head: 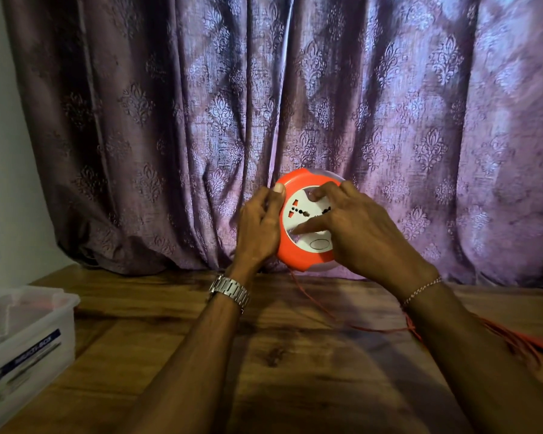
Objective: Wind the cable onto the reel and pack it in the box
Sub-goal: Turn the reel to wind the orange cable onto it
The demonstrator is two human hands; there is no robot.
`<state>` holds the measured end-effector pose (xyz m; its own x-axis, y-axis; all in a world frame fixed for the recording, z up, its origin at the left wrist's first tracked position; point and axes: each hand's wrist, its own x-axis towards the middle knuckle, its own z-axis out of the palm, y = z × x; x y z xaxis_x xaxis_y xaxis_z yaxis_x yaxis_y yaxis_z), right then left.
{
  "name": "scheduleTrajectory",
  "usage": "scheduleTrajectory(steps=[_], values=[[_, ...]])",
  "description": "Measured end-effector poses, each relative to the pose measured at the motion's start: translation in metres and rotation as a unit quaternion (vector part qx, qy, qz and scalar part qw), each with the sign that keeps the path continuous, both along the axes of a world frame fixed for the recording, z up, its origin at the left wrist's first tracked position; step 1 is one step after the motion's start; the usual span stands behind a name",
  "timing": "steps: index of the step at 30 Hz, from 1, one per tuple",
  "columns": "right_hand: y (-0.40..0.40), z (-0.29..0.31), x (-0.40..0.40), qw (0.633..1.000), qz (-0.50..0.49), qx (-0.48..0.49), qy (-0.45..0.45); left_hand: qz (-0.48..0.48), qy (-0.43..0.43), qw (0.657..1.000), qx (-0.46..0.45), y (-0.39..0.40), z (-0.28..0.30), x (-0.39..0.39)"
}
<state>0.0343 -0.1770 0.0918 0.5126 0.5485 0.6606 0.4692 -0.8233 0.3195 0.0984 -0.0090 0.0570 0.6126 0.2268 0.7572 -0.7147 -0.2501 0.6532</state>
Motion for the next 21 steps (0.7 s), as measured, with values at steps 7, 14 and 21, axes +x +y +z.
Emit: scheduleTrajectory(steps=[7,14,21], values=[[0.002,-0.007,-0.003,0.991,-0.06,0.1,-0.059,0.01,-0.009,1.0,0.002,0.001,0.002,-0.002],[0.006,-0.004,-0.003,0.984,-0.081,0.132,-0.088,0.025,-0.01,1.0,0.013,0.001,0.002,-0.004],[-0.003,0.005,-0.006,0.998,0.037,0.045,-0.035,-0.002,-0.001,1.0,-0.011,0.002,0.001,-0.004]])
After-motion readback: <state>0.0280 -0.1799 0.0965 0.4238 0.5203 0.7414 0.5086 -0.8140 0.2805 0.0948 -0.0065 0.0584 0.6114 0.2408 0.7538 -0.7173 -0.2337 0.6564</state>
